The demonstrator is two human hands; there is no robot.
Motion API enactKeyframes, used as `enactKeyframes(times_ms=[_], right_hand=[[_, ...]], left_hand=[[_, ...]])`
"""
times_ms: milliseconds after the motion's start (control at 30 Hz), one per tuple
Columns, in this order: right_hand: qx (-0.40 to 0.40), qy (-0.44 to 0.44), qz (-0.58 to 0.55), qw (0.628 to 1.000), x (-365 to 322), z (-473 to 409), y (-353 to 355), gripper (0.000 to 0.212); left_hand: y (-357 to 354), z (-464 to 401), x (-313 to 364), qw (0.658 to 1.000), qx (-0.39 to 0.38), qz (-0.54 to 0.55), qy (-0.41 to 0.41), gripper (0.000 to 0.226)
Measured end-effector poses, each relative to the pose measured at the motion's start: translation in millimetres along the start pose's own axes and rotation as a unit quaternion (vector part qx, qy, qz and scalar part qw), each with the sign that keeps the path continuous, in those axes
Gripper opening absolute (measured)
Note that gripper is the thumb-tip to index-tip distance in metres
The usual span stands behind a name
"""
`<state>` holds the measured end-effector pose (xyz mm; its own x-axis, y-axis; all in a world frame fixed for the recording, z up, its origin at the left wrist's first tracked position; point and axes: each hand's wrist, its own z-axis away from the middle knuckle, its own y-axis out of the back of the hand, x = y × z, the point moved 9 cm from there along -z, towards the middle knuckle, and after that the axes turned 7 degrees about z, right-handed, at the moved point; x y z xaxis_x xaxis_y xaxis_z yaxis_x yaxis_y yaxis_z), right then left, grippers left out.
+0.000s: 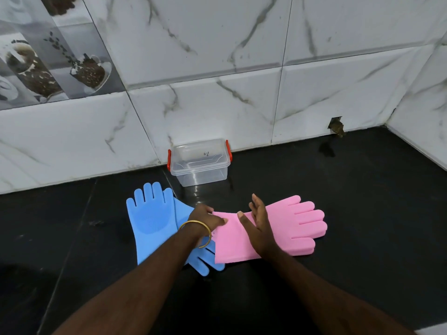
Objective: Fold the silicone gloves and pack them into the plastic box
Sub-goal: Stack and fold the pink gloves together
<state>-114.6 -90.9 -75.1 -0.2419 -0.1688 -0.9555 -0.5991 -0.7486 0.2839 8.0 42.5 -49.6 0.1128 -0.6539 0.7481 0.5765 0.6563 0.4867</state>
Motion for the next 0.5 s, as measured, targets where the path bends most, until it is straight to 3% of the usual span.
enactKeyframes(times_ms=[100,200,267,367,467,500], right_hand=[[-0.003,-0.046,-0.091,0.995,3,-5,6,0.058],[-0.024,-0.106,-0.252,0.962,0,-7,17,0.034],[-0.037,-0.111,-0.306,0.945,-6,-7,30,0.043],[-0.041,-0.077,-0.278,0.957,-11,-5,64,0.061],[-0.031,-0.037,-0.146,0.988,-3,-5,100,0.055],[-0.035,-0.026,-0.099,0.994,1,-4,109,0.065]], left_hand=[[-14,17,30,0.994,-0.035,0.098,-0.022,0.047],[-44,28,62,0.982,-0.085,0.164,-0.031,0.054],[-67,27,76,0.981,-0.1,0.166,-0.017,0.059],[-103,21,86,0.98,-0.107,0.167,0.032,0.07],[-133,15,89,0.97,-0.124,0.199,0.071,0.082],[-137,12,90,0.974,-0.11,0.187,0.073,0.079]])
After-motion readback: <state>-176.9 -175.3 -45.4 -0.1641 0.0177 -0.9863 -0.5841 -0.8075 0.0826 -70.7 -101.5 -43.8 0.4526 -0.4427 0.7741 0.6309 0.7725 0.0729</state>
